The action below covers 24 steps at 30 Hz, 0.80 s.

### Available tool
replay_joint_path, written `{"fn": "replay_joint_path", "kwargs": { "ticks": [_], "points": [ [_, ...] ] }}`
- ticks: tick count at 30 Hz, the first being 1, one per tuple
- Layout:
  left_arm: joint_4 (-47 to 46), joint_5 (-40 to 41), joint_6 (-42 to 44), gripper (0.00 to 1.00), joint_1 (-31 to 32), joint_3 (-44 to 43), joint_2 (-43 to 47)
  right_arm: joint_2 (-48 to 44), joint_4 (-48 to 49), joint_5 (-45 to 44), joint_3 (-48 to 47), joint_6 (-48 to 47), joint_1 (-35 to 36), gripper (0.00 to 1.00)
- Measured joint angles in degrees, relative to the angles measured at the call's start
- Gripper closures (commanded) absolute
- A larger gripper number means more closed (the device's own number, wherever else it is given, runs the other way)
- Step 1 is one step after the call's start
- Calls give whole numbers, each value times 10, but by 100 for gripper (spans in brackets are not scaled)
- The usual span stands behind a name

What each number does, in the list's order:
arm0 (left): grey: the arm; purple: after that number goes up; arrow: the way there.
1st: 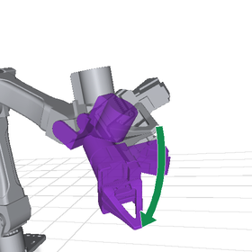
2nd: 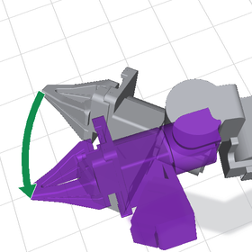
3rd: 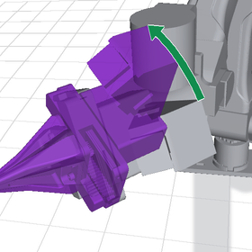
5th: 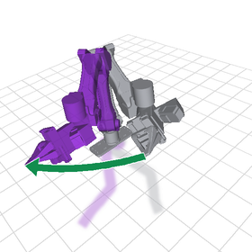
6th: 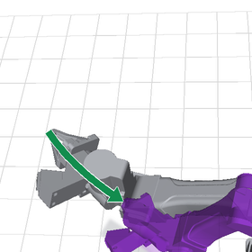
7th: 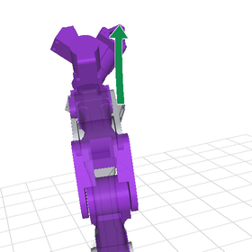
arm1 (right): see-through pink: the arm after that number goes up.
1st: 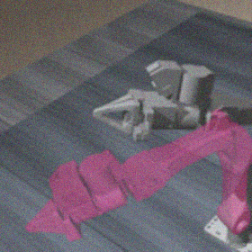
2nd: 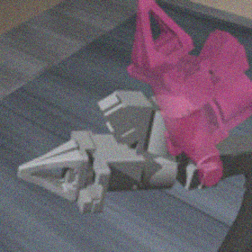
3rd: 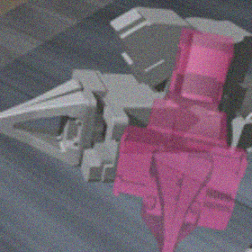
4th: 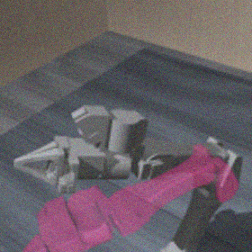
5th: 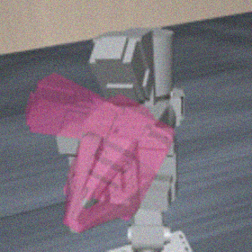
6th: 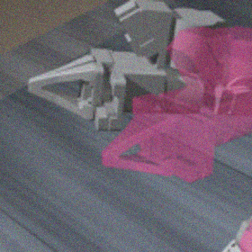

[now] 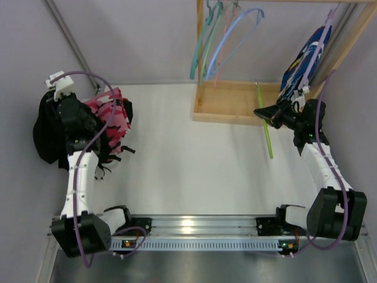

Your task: Remove the trousers from the hanger

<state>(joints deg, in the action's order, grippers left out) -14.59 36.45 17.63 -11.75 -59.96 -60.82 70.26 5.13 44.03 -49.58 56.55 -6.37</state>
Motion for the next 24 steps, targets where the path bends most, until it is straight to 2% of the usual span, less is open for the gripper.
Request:
{"fn": "replay_joint_path", "kwargs": {
  "ticks": [9, 10, 13, 16, 17, 20, 21, 23, 24],
  "points": [
    [-52, -25, -75, 100, 7, -55, -228, -6, -13, -2, -12, -7, 0, 100],
    [-56, -26, -80, 93, 10, -57, -243, -10, -15, -2, -15, -10, 0, 100],
    [-61, -35, -93, 90, 26, -57, -280, -19, -17, -2, -20, -13, 0, 100],
    [-62, -38, -97, 77, 43, -57, -308, -24, -17, -2, -23, -15, 0, 100],
    [-62, -39, -96, 62, 49, -57, -314, -26, -19, -2, -25, -15, 0, 100],
    [-61, -46, -91, 41, 66, -57, -315, -29, -24, -2, -31, -16, 0, 100],
    [-61, -50, -92, 31, 72, -59, -312, -32, -28, -2, -34, -17, 0, 100],
    [-56, -63, -87, 24, 84, -62, -300, -38, -35, -3, -39, -18, 0, 100],
    [-52, -69, -85, 18, 90, -64, -292, -42, -38, -3, -43, -20, 0, 100]
  ]
}}
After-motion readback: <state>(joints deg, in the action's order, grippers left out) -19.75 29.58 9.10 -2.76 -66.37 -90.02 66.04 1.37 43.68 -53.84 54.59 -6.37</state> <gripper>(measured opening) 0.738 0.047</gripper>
